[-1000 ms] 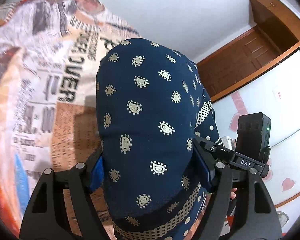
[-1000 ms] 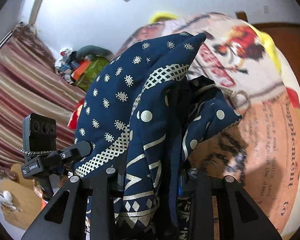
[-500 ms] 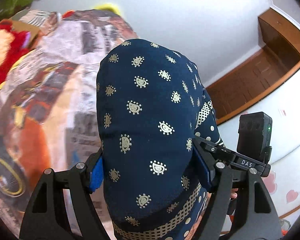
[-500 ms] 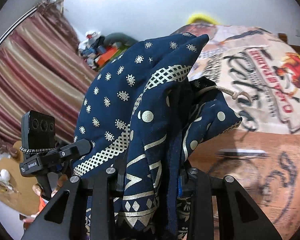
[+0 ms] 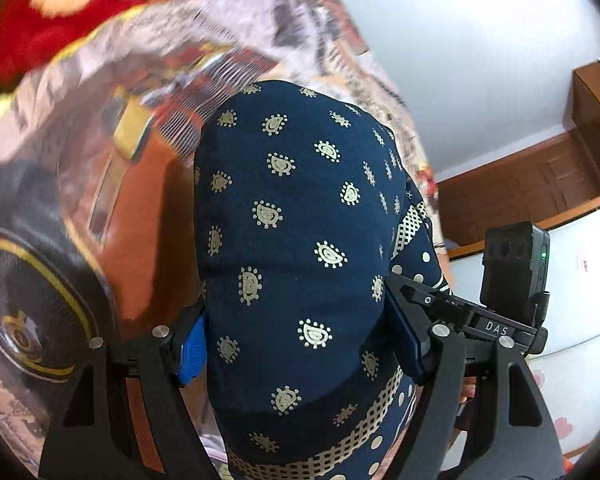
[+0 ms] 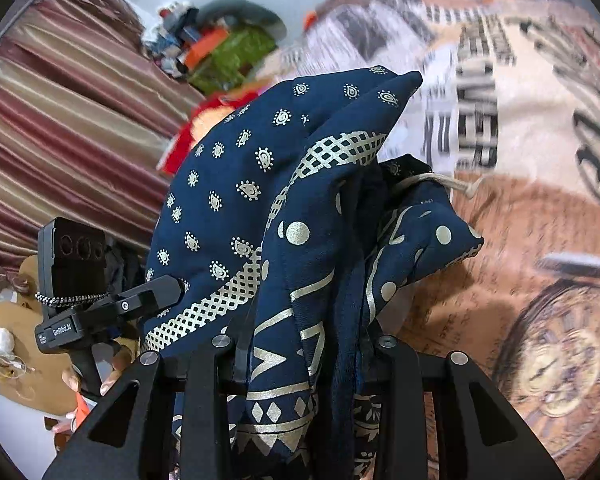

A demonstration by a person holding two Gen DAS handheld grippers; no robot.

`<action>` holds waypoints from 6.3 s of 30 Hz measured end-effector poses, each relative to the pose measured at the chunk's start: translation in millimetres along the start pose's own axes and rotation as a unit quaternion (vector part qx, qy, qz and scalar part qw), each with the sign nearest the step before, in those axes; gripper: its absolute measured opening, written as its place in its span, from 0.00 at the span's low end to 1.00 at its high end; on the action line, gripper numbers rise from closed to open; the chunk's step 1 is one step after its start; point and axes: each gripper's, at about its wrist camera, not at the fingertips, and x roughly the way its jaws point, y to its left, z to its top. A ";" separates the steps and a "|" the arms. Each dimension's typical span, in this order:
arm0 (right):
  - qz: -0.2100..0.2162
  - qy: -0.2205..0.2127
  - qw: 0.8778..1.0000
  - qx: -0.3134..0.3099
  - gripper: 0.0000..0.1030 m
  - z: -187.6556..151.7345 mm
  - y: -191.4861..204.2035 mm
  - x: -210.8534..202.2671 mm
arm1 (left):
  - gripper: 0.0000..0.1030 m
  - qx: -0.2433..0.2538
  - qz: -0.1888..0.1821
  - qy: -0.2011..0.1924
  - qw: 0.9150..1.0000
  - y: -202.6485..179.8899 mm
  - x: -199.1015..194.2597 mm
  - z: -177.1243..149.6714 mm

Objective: Fold large clothes

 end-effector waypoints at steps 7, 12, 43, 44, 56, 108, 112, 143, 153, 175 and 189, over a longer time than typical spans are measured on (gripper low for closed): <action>-0.021 0.037 0.999 0.007 0.30 -7.4 -14.7 42.3 | 0.73 -0.009 -0.001 0.018 1.000 29.7 16.5 -15.8; -0.032 0.039 0.999 -0.015 0.31 -6.2 -9.2 46.1 | 0.74 -0.007 0.002 0.017 1.000 32.5 15.2 -22.0; -0.179 -0.068 0.951 -0.242 0.79 17.9 54.4 22.8 | 0.73 0.203 0.280 -0.080 0.935 -42.9 20.6 4.7; -0.181 -0.061 0.955 -0.228 0.79 25.9 46.9 32.3 | 0.73 0.202 0.279 -0.076 0.936 -41.5 24.9 5.5; -0.197 -0.029 0.970 -0.137 0.87 29.2 -33.8 37.3 | 0.83 0.174 0.247 -0.063 0.951 -23.1 28.3 -4.0; -0.156 0.007 0.978 -0.139 0.88 -74.5 -12.6 -47.5 | 0.82 0.192 0.301 -0.104 0.928 -55.2 -44.7 -120.7; -0.141 -0.052 0.978 -0.144 0.88 -80.4 8.2 -88.1 | 0.82 0.193 0.281 -0.160 0.926 -83.6 -80.6 -122.3; -0.092 -0.470 0.850 -0.219 0.94 -246.0 179.9 -300.3 | 0.86 0.268 0.221 -0.498 0.795 -271.9 -232.6 -295.6; -0.118 -0.460 0.853 -0.216 1.00 -258.8 178.6 -291.4 | 0.92 0.260 0.227 -0.484 0.804 -266.3 -221.8 -307.9; -0.134 -0.450 0.859 -0.205 1.00 -262.2 171.0 -283.8 | 0.98 0.262 0.226 -0.469 0.813 -262.9 -208.5 -306.5; -0.141 -0.447 0.860 -0.201 1.00 -261.0 166.8 -282.3 | 0.99 0.261 0.226 -0.463 0.816 -259.4 -204.3 -303.8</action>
